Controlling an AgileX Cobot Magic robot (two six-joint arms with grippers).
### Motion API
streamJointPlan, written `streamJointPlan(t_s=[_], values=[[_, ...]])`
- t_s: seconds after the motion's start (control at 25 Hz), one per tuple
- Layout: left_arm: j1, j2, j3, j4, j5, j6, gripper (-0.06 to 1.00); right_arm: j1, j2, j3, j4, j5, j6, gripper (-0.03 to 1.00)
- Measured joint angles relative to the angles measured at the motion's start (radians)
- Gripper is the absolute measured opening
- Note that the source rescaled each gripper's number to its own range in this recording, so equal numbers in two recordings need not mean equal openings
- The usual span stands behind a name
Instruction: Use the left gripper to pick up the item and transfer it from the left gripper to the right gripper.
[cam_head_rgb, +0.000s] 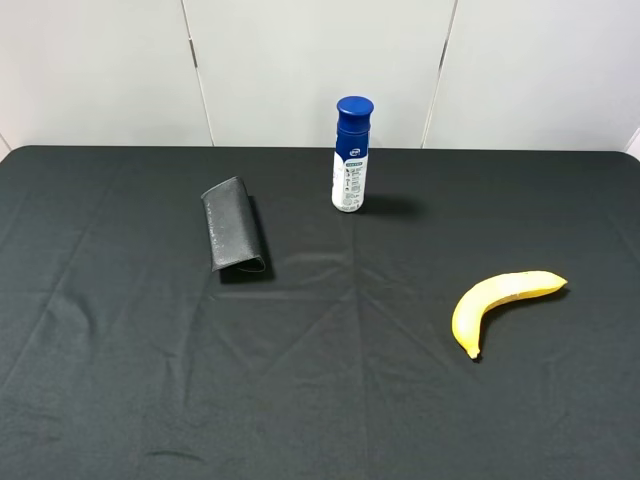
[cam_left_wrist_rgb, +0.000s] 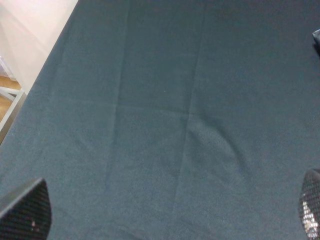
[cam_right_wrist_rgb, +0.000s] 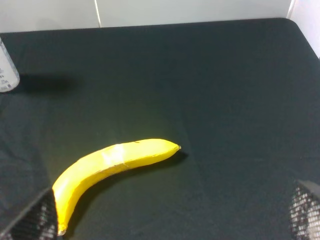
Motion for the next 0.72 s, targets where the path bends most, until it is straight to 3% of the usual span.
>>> streamJointPlan(t_s=[0.72], values=[[0.000,0.000,0.000,0.000,0.000,0.000,1.00,0.000,0.000,0.000,0.000,-0.001,0.000,1.00]])
